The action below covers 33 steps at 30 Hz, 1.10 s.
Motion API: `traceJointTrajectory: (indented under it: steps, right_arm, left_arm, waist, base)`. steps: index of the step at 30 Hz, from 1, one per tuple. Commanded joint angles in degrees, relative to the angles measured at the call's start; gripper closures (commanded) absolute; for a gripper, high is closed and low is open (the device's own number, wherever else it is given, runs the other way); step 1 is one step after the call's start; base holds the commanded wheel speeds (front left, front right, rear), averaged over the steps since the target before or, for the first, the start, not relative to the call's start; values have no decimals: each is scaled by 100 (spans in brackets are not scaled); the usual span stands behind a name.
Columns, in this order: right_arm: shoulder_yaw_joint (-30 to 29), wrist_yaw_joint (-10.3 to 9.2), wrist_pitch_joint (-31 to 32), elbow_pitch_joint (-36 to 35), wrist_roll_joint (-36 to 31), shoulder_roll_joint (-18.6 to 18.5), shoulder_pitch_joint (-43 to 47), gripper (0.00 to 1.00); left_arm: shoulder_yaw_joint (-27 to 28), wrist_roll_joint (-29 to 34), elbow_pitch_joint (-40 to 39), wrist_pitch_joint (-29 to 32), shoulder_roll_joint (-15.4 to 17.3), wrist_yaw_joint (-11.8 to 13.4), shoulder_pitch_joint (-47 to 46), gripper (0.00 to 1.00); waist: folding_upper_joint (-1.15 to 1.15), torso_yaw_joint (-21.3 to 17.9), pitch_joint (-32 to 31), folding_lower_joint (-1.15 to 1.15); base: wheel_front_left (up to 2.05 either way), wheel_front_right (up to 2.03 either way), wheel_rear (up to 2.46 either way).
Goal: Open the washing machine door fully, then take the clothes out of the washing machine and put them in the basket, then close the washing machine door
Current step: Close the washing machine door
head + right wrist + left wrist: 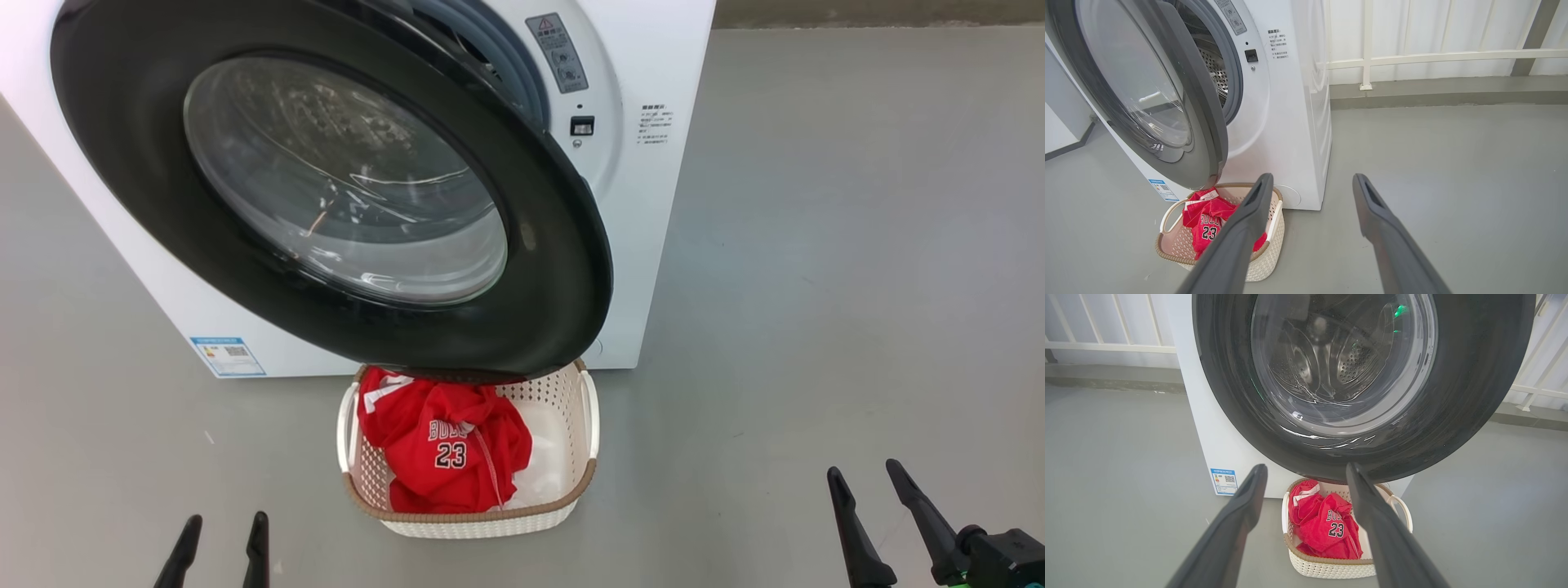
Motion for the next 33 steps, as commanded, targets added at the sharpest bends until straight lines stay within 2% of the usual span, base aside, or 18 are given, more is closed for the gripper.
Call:
traceJointTrajectory:
  steps: [1,6,7,8,9,10,11,14,26,33]
  right_arm:
    - [117,28,-37,-150,-15,-127,-144,0]
    - [171,28,-37,-167,-21,-129,-180,0]
    - [181,28,-37,-175,-16,-128,-193,20]
    - [212,28,-37,-185,-8,-135,-212,51]
    - [243,28,-37,-194,-3,-144,-236,62]
    - [276,28,-37,-205,-2,-150,-263,77]
    - [312,28,-37,-216,-3,-151,-292,87]
    - [440,28,-37,-224,3,-169,-411,100]
    - [1147,28,-37,-51,122,-162,-1511,100]
    - [1357,28,-37,119,161,-95,-2033,100]
  left_arm:
    - [186,28,-177,-70,22,-32,-143,0]
    - [122,49,-216,-70,-14,-32,-180,0]
    - [95,58,-219,-70,-22,-32,-198,0]
    - [82,62,-227,-70,-33,-32,-217,0]
    - [64,66,-232,-70,-45,-32,-236,0]
    - [44,74,-234,-70,-55,-32,-251,0]
    - [34,85,-236,-70,-67,-32,-263,0]
    - [-1,103,-240,-70,-107,-32,-280,0]
    - [-250,108,-240,-70,-264,-32,-481,0]
    - [-360,74,-248,-70,-306,-32,-592,0]
  waist:
    - [0,7,5,0]
    - [0,69,41,0]
    - [0,101,55,0]
    - [0,132,68,0]
    - [0,168,81,0]
    - [0,205,90,0]
    - [0,246,99,0]
    - [0,382,117,0]
    - [0,1073,374,0]
    - [0,1310,534,0]
  base:
    - [0,0,0]
    - [0,0,0]
    - [0,0,0]
    - [0,0,0]
    - [0,0,0]
    - [0,0,0]
    - [0,0,0]
    - [0,0,0]
    - [0,0,0]
    - [0,0,0]
